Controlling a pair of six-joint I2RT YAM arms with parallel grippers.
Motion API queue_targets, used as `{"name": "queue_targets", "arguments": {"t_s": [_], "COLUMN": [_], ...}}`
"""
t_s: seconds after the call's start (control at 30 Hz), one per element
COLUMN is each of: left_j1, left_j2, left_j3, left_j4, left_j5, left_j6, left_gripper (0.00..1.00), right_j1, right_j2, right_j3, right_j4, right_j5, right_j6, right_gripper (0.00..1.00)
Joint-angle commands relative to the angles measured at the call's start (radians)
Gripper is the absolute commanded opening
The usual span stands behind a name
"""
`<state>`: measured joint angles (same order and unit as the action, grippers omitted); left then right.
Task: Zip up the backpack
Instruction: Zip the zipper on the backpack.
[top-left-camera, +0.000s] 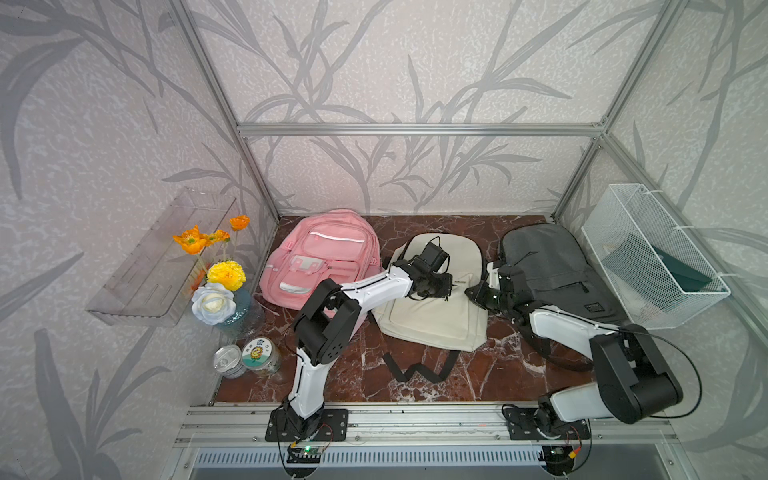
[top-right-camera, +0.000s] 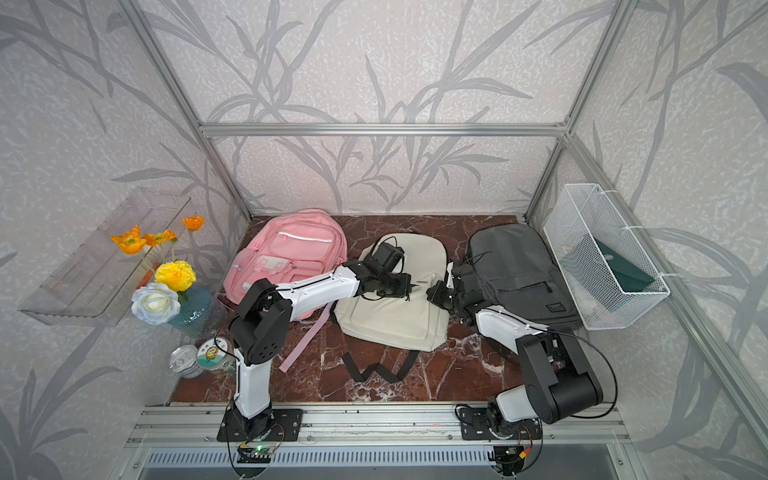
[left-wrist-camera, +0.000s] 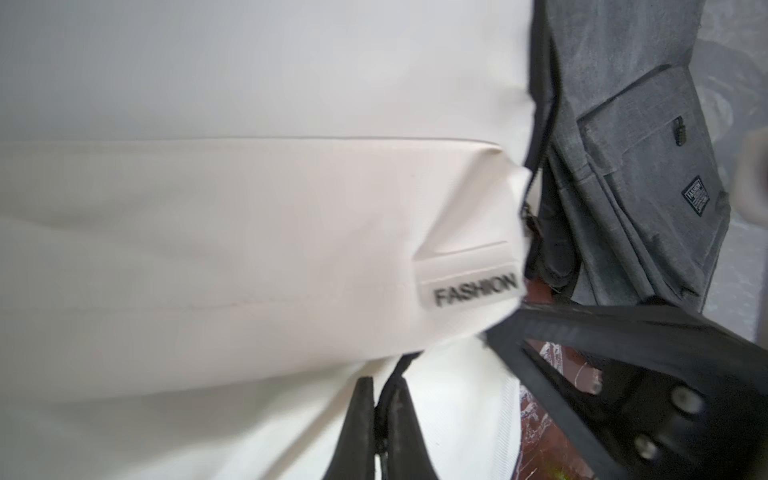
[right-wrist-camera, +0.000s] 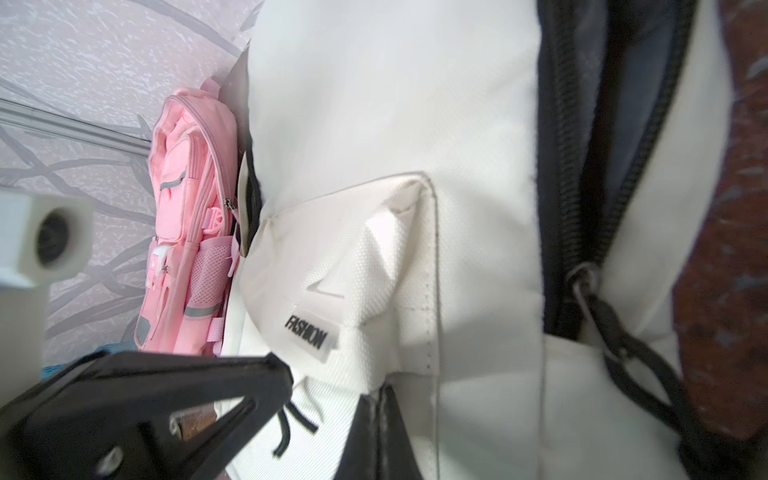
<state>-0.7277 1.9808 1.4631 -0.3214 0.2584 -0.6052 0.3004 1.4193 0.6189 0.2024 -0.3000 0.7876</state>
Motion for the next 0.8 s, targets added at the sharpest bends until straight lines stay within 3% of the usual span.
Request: {"name": "queue_targets", "arguments": {"t_s": [0.0, 0.37, 0.77], "left_j1": [0.036, 0.037, 0.146], "left_j2": [-0.062, -0.08, -0.172], "left_j3": [-0.028, -0.061, -0.18], "left_j4": [-0.027, 0.016, -0.004], "left_j5": [-0.056, -0.013, -0.079], "left_j6": [0.042, 0.017, 0.049], "left_gripper": [0.0, 0.0, 0.0], "right_j1": [-0.007, 0.011, -0.04], "right_j2": [-0.044, -0.065, -0.112], "right_j3": [-0.01, -0.018, -0.018], "right_j4": [-0.065, -0.092, -0.147], "right_j5": [0.09, 0.113, 0.103], "right_j6": [-0.04, -0.052, -0.057], "right_gripper": [0.0, 0.0, 0.0]}}
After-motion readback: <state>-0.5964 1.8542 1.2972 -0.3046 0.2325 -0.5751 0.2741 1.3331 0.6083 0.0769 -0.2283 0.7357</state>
